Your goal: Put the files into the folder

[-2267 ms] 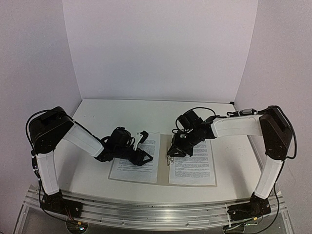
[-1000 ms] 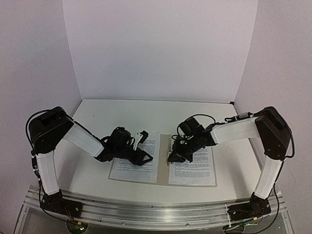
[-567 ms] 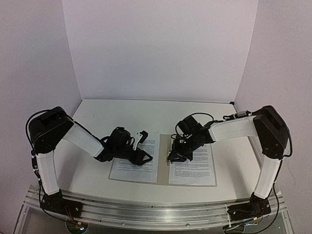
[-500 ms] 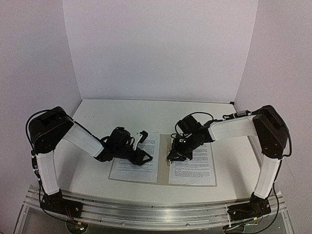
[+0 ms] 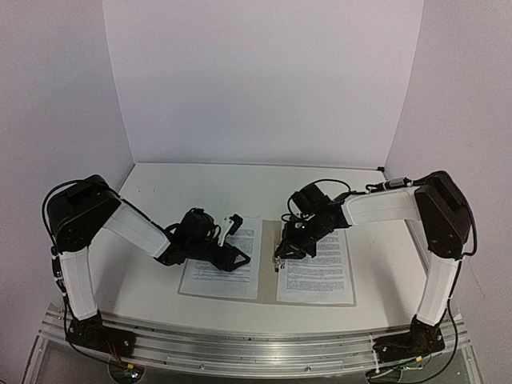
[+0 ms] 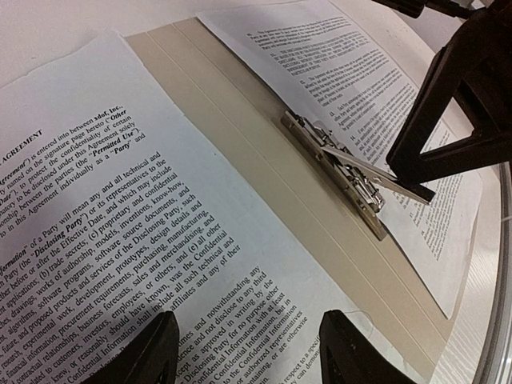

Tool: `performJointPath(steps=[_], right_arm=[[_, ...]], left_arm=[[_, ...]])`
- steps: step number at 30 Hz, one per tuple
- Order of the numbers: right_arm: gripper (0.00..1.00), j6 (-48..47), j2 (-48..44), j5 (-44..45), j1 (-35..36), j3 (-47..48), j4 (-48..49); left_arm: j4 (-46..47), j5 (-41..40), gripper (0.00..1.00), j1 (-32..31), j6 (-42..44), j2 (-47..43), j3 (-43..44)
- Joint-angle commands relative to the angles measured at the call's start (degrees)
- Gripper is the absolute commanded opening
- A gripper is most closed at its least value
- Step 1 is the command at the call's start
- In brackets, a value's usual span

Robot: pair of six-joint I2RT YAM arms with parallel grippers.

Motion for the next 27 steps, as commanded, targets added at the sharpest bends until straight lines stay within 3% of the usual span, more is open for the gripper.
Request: performJointPath(steps=[1, 10, 20, 27], right_arm=[[0.19, -1.32, 2.05, -1.36, -0.02, 0.2, -3.23], [0.24, -2.52, 2.69, -3.55, -0.01, 1.13, -3.14], [0.24, -3.01, 2.63, -3.81, -0.01, 1.72, -3.2], [0.24, -3.09, 2.08, 1.16, -0.01, -4.74, -4.43]], left_arm=[[-3.06, -1.4, 0.61, 0.75, -0.44, 1.68, -1.68], [-3.14, -1.42, 0.61, 0.72, -0.44, 1.95, -1.2], [-3.15, -1.53, 0.61, 0.73, -0.44, 1.87, -1.44], [-3.5, -2.09, 0.61, 0.82, -0.67, 1.8, -1.58]])
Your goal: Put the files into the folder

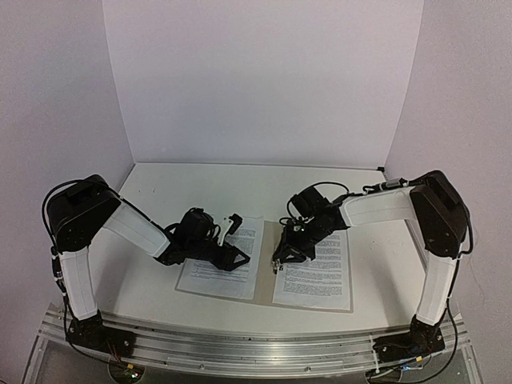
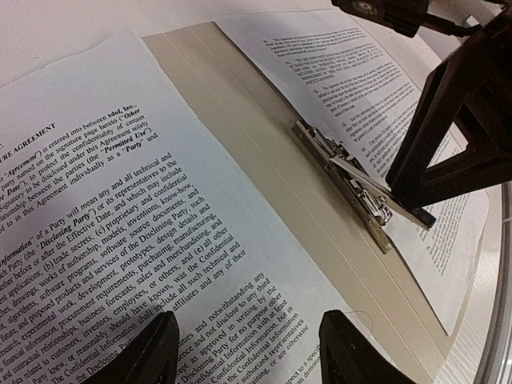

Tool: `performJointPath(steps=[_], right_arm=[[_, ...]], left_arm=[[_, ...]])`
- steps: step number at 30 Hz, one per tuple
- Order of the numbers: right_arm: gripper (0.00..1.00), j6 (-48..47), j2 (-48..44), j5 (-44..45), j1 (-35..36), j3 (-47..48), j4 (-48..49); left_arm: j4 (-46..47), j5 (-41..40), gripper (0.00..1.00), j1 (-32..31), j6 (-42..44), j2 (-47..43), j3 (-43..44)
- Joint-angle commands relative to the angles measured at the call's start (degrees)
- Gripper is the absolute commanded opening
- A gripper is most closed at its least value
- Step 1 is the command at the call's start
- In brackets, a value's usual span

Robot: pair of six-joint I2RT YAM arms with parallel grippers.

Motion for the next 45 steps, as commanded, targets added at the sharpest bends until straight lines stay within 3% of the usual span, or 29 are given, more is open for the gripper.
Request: performJointPath(steps=[1, 17, 31, 38, 45], right_arm=[[0.24, -1.14, 0.43, 4.93, 0.01, -5.59, -4.84], [0.22, -5.79, 3.17, 12.27, 0.1, -4.55, -9.22], [0.23, -7.21, -0.24, 8.69, -1.1, 5.09, -9.54], [0.26, -0.7, -3.97, 6.61, -1.42, 6.46, -9.4], [0.39, 8.95, -3.05, 2.87, -1.0, 5.19, -6.89]], left_arm=[[-3.65, -2.11, 0.61, 0.61, -0.72, 1.83, -1.58], [-3.75, -2.12, 0.61, 1.32, -0.72, 2.49, -1.35], [-3.42, -1.85, 0.61, 1.78, -0.71, 2.69, -1.57], [-2.44, -2.81, 0.61, 1.69, -1.28, 2.74, -1.87], [-5.46, -1.37, 0.6, 1.61, -6.24, 2.57, -2.76]])
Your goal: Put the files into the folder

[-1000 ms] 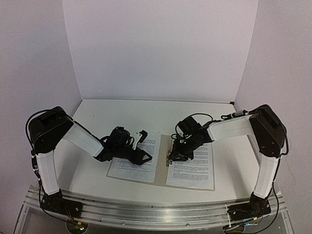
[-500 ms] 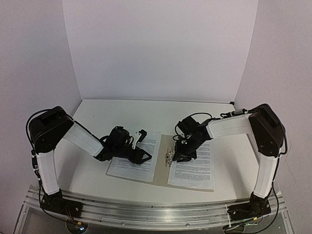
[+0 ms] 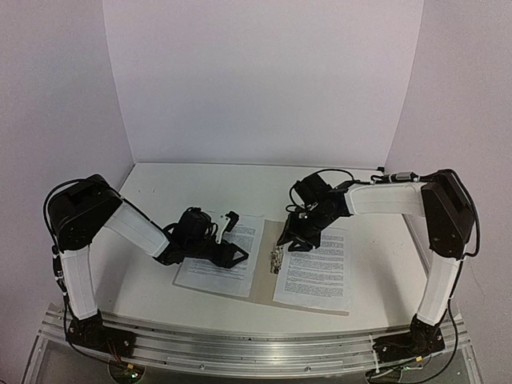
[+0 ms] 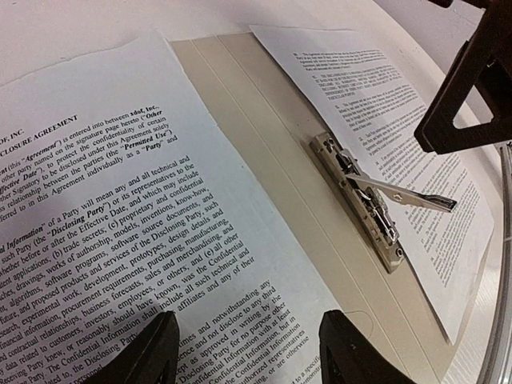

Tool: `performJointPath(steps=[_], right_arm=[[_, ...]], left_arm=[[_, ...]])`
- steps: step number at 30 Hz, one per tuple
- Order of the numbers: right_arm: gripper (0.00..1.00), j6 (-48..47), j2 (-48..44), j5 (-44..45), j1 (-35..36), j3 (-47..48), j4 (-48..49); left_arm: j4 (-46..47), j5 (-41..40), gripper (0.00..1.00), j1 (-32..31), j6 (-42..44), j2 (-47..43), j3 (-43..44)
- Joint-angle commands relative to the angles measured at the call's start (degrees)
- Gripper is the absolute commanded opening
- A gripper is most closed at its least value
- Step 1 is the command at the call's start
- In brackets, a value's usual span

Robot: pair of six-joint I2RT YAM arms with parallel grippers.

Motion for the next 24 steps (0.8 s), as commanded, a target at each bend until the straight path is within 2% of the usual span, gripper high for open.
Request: performJointPath(steps=[1, 8, 17, 24], right_arm=[[0.39, 6.69, -0.35, -3.71, 0.51, -0.14, 1.19], [0.39, 7.38, -0.36, -4.11, 0.92, -1.26, 1.4], [0.37, 9.03, -3.38, -2.79, 0.92, -3.67, 1.4], [0.26, 10.28, -6.9, -1.94, 0.98, -8.0, 1.23]], left_arm=[[-8.85, 0.21, 0.59, 0.53, -5.05, 1.83, -2.22], [-16.86, 5.63, 0.55, 0.29, -9.11, 1.61, -0.54], [-25.8, 10.92, 0.44, -1.75, -2.52, -0.06, 1.92], [-26.7, 12.87, 0.52, -1.74, 0.43, -4.59, 1.99]])
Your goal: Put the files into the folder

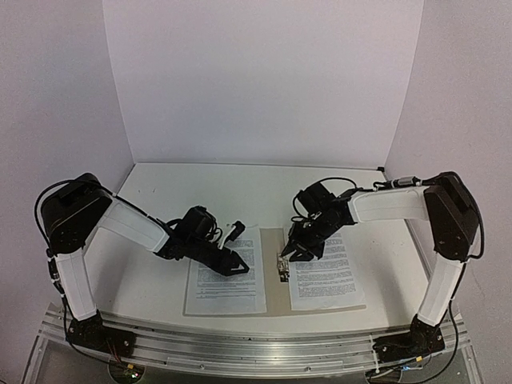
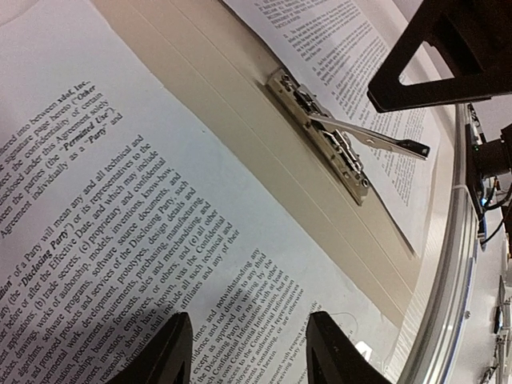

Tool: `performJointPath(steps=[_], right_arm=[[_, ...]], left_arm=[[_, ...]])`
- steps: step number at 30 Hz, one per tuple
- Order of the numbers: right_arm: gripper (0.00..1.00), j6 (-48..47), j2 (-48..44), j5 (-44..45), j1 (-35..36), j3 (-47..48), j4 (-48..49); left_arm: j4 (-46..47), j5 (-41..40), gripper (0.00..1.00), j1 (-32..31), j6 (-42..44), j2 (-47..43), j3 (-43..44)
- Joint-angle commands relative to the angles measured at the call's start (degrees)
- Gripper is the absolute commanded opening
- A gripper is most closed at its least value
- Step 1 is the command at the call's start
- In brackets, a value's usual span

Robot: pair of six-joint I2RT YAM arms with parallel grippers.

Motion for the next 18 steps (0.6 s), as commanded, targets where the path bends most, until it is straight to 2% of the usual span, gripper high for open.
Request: performJointPath(steps=[1, 10, 18], right_arm=[[0.25, 2.04, -5.43, 1.05, 0.37, -3.07, -0.35], [0.29, -1.65, -6.26, -2.05, 0.66, 0.34, -0.24], [0.28, -2.73, -3.31, -2.48, 1.73, 1.06, 0.25]], left_arm=[[-10.38, 0.95, 0.53, -0.29, 3.36, -1.39, -0.46], [-4.4, 5.84, 0.55, -0.04, 10.0, -3.81, 4.15], [7.16, -1.76, 0.55, -0.23, 12.33, -1.07, 2.9]])
